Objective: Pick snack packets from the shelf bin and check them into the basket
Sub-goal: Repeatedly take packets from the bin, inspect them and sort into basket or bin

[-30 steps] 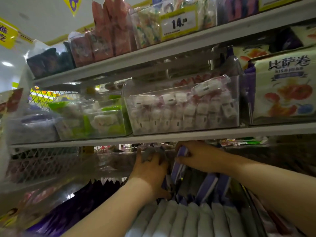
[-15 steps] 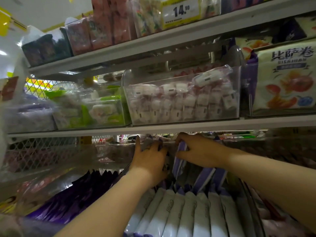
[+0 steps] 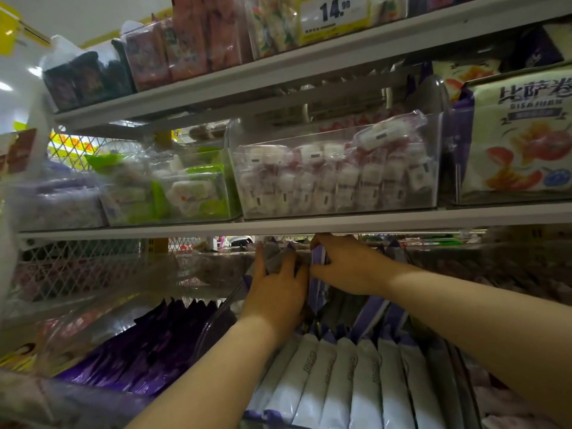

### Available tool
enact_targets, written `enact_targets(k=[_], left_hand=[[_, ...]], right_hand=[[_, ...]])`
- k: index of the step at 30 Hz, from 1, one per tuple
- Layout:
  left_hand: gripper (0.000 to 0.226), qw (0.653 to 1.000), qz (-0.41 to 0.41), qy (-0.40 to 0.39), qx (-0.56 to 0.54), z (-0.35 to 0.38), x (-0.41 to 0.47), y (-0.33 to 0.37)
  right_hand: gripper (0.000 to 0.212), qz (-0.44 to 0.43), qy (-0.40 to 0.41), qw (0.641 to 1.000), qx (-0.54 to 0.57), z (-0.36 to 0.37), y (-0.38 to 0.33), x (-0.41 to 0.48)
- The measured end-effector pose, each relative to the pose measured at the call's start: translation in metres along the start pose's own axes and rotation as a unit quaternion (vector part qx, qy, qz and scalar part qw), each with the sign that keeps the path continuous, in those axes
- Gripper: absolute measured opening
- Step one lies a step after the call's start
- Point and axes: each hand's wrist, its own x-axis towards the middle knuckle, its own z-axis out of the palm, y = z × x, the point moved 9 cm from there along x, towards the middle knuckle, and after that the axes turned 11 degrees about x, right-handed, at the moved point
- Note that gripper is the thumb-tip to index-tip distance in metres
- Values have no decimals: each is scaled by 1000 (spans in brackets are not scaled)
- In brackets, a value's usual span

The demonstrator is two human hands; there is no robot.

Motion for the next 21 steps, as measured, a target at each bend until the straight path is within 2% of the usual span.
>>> enact_targets(k=[3,6,8,13,18,20,21], left_hand=[[81,999,17,-31,-18,4,2,-2],[57,998,43,-53,6,3,-1,-3],[51,997,34,-57,27,3,-5,-2],[46,995,44,-59,71,14,-17,4],[37,997,44,-65,23,13,-22,-2],[32,999,29,-22,-1,1,-29,-4],[26,999,13,29,-29,-11,-35,-5]], right_hand=[[42,15,-7,1000,12,2,4,-4],[38,28,-30,999,16,9,4,-4],[40,38,-50,998,5,13,2,-2],[43,91,-149,983,-62,25,4,4],[42,41,-221,960,-169,38,-2,-4],[47,34,-220,956,-192,37,-4,-7],[50,21,-216,957,-194,35,-7,-8]])
